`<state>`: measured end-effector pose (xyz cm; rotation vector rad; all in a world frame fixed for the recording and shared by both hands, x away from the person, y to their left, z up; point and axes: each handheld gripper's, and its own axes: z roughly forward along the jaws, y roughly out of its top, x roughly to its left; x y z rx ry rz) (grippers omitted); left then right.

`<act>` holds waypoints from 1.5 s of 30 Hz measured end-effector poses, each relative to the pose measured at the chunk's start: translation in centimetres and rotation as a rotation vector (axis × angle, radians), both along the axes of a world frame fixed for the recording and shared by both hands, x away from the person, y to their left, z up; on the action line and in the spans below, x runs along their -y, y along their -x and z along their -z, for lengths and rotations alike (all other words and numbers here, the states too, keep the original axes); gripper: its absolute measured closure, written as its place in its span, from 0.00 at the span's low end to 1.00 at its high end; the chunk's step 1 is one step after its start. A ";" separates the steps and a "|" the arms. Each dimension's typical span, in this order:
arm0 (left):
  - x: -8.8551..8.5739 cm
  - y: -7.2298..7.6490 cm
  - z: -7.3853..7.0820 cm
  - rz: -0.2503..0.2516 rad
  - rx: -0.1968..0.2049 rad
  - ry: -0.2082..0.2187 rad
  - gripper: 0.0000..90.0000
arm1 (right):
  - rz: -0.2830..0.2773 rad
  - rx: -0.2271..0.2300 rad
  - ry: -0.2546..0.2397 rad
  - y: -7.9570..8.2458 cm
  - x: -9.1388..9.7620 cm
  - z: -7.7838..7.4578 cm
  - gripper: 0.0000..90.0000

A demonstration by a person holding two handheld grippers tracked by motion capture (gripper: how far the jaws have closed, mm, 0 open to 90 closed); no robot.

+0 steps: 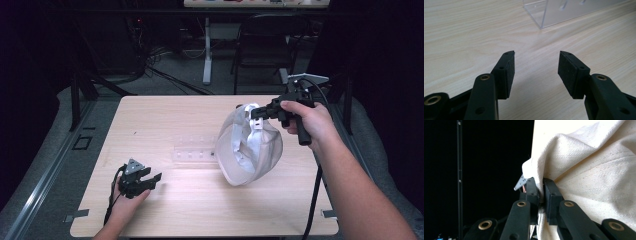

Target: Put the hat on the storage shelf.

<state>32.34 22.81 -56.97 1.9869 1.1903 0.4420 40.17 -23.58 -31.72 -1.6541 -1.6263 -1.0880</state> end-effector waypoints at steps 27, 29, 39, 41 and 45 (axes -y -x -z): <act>9.4 0.6 -4.3 0.220 0.159 0.017 0.46 | 0.116 0.008 -0.079 -3.9 -2.8 0.5 0.93; 10.5 0.6 -4.6 0.242 0.180 0.012 0.46 | 0.115 0.010 -0.081 -4.1 -3.1 0.6 0.94; 16.4 0.4 -5.8 0.306 0.221 -0.064 0.48 | 0.119 0.015 -0.083 -4.6 -4.5 0.7 0.93; 17.2 0.1 -5.8 0.300 0.223 -0.062 0.48 | 0.118 0.017 -0.086 -4.7 -4.6 0.7 0.93; 18.3 -0.5 -5.6 0.269 0.224 -0.072 0.48 | 0.113 0.018 -0.088 -4.7 -4.7 0.8 0.94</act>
